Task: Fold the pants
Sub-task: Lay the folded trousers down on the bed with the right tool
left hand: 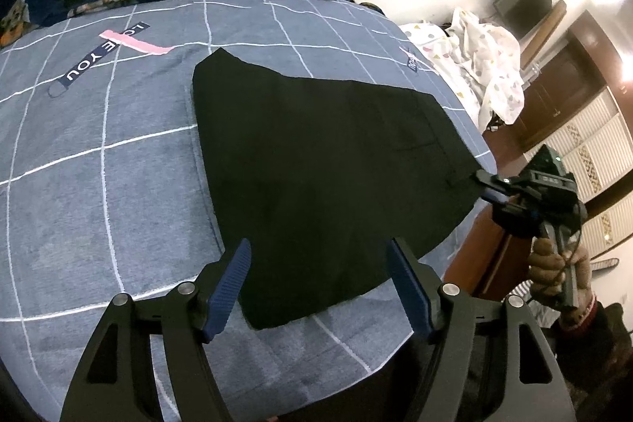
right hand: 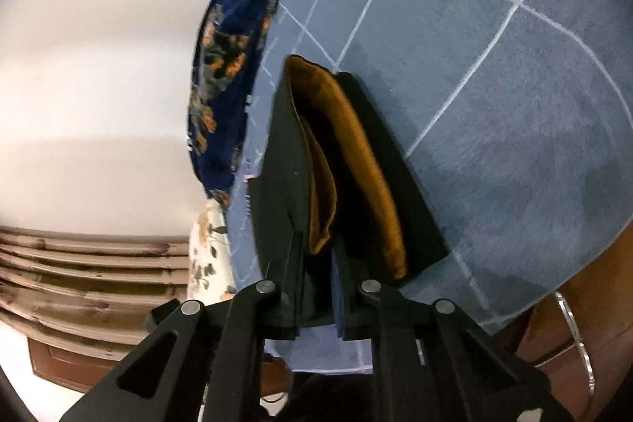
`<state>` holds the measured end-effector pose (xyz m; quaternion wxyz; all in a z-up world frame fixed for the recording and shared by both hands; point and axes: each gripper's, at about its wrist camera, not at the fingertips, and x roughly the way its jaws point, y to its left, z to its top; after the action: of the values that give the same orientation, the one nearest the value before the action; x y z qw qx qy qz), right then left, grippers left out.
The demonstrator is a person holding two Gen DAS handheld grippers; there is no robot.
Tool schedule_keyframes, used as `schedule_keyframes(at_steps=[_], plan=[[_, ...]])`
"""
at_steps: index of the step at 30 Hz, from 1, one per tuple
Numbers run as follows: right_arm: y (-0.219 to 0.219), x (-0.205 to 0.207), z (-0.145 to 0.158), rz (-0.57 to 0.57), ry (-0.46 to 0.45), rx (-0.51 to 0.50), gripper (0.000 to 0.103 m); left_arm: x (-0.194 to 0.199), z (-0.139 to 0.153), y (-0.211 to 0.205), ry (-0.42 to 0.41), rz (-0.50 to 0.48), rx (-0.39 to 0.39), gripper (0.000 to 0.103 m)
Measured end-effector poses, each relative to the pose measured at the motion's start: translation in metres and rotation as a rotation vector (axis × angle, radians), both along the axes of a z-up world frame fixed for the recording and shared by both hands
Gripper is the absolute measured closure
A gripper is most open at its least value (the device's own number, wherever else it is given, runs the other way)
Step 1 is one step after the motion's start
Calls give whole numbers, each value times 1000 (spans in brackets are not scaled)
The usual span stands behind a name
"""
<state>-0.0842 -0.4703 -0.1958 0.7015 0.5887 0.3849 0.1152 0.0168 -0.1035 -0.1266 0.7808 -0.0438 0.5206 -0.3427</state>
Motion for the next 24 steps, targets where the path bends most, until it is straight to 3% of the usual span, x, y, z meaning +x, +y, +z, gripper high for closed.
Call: schedule_keyframes(at_steps=[6,12,18,24], plan=[[11,-11,8,24,6,2,91,0,-3,0,6,-3,5,30],[9,-22,-23,6,97,21,93,1,-5,-1,10,-7,14,30],[8,-19,-34,13,115,18,94,1,-9,-2,19,-6,17,30],[3,-20,-52,0,145,101,95,0,-18,-8,14,-13,32,30]])
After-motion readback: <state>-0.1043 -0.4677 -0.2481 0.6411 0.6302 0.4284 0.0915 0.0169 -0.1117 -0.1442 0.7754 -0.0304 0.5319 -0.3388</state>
